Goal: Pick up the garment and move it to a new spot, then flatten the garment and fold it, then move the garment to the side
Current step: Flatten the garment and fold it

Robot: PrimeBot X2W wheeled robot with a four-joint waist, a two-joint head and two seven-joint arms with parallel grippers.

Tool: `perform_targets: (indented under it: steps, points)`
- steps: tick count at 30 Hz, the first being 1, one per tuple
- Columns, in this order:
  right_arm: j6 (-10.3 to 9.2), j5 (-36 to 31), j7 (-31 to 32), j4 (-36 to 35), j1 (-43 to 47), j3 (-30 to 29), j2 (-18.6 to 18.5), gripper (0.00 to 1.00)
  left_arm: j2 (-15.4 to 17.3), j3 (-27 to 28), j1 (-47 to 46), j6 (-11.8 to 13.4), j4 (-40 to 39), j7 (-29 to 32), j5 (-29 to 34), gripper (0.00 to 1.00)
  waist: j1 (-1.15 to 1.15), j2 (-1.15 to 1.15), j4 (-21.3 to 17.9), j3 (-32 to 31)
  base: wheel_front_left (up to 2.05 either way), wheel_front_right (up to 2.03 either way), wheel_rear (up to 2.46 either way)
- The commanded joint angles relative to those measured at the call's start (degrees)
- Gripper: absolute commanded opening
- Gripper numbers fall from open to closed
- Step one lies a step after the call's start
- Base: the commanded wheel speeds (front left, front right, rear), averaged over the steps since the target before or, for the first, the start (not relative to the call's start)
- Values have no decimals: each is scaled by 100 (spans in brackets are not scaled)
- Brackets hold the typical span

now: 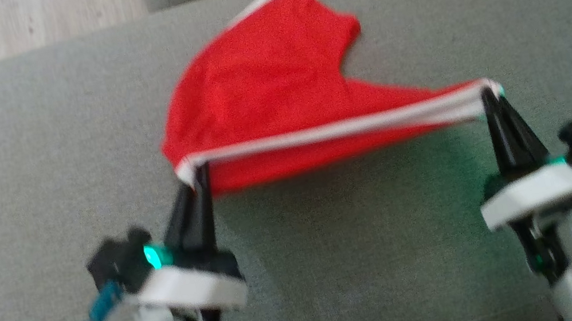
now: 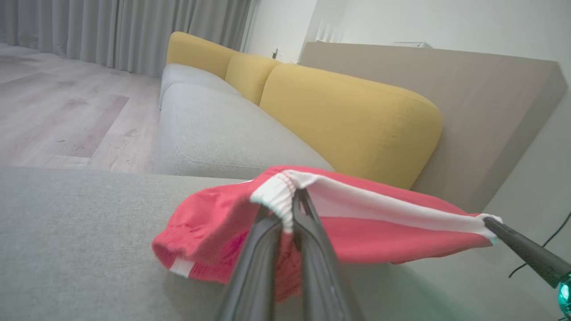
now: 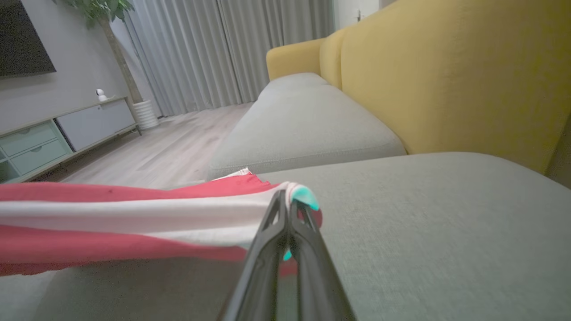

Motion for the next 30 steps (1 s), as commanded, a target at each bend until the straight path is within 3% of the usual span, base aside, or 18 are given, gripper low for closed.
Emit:
perform_targets:
  steps: [1, 11, 15, 20, 30]
  points:
    - [37, -21, 77, -369, 156, -1, -5, 0, 42, 283, 89, 49, -334, -55, 72, 0, 1, 0, -7, -259, 0, 0, 0]
    - [37, -297, 1343, -2724, 2010, -500, 130, 0, -135, 97, 1950, 339, -1412, 44, -60, 0, 1, 0, 77, -754, 0, 0, 0]
    - [37, -345, 1576, -2883, 2023, -546, 139, 0, -272, -10, 2008, 303, -1325, 143, -207, 0, 1, 0, 262, -639, 0, 0, 0]
    - [37, -316, 1804, -2589, 1352, -461, -13, 0, -584, -21, 1648, 226, -886, 217, -466, 0, 1, 0, 663, -244, 0, 0, 0]
    - [37, -289, 2079, -811, -1022, 42, -785, 0, -910, -13, 55, 390, 311, 176, -1234, 0, 1, 0, 1448, 691, 0, 0, 0]
